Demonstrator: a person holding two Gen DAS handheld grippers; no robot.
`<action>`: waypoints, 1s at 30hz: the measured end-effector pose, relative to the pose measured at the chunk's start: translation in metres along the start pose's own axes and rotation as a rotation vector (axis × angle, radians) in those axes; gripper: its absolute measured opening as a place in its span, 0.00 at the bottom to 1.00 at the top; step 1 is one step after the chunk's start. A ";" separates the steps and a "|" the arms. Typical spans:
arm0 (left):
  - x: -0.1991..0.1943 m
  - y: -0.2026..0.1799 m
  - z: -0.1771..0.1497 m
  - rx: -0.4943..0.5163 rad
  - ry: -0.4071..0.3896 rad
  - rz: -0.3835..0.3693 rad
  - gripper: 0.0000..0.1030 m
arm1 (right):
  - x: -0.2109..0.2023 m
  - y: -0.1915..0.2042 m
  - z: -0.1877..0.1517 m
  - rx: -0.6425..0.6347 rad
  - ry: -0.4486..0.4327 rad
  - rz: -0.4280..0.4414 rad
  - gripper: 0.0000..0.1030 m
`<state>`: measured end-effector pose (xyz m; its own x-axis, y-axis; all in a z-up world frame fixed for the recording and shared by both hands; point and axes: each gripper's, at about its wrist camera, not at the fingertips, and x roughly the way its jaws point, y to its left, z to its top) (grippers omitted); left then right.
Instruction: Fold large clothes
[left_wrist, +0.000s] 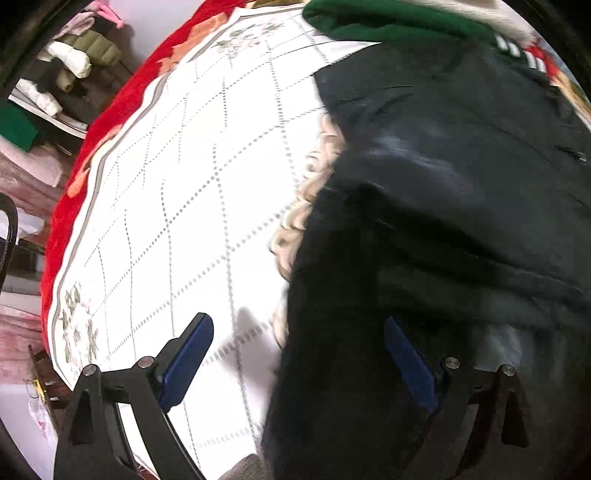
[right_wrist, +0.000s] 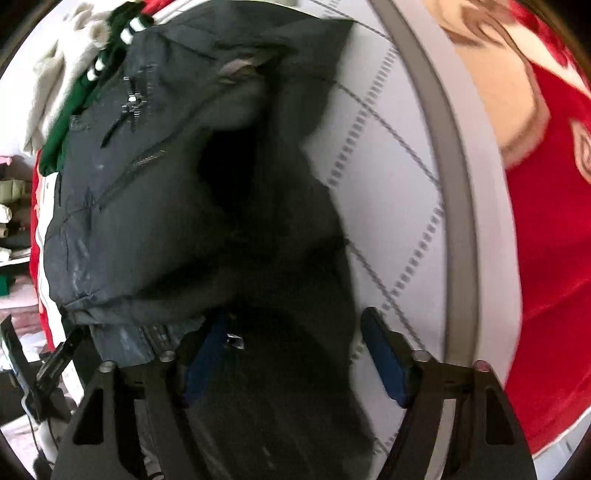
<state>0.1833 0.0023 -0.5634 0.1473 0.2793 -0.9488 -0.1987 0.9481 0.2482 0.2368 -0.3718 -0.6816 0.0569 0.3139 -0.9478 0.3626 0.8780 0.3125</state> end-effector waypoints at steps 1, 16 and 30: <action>0.005 -0.001 0.004 0.004 0.002 0.021 0.94 | 0.001 0.005 0.002 -0.005 0.005 0.014 0.50; 0.013 0.029 0.026 0.036 -0.026 -0.025 0.97 | -0.024 -0.034 0.000 0.105 0.015 -0.006 0.33; 0.020 0.055 0.040 -0.004 -0.036 -0.142 0.51 | -0.025 0.010 0.013 0.020 0.031 0.025 0.12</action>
<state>0.2145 0.0656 -0.5606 0.2093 0.1474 -0.9667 -0.1775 0.9779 0.1107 0.2511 -0.3760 -0.6558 0.0378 0.3470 -0.9371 0.3801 0.8623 0.3346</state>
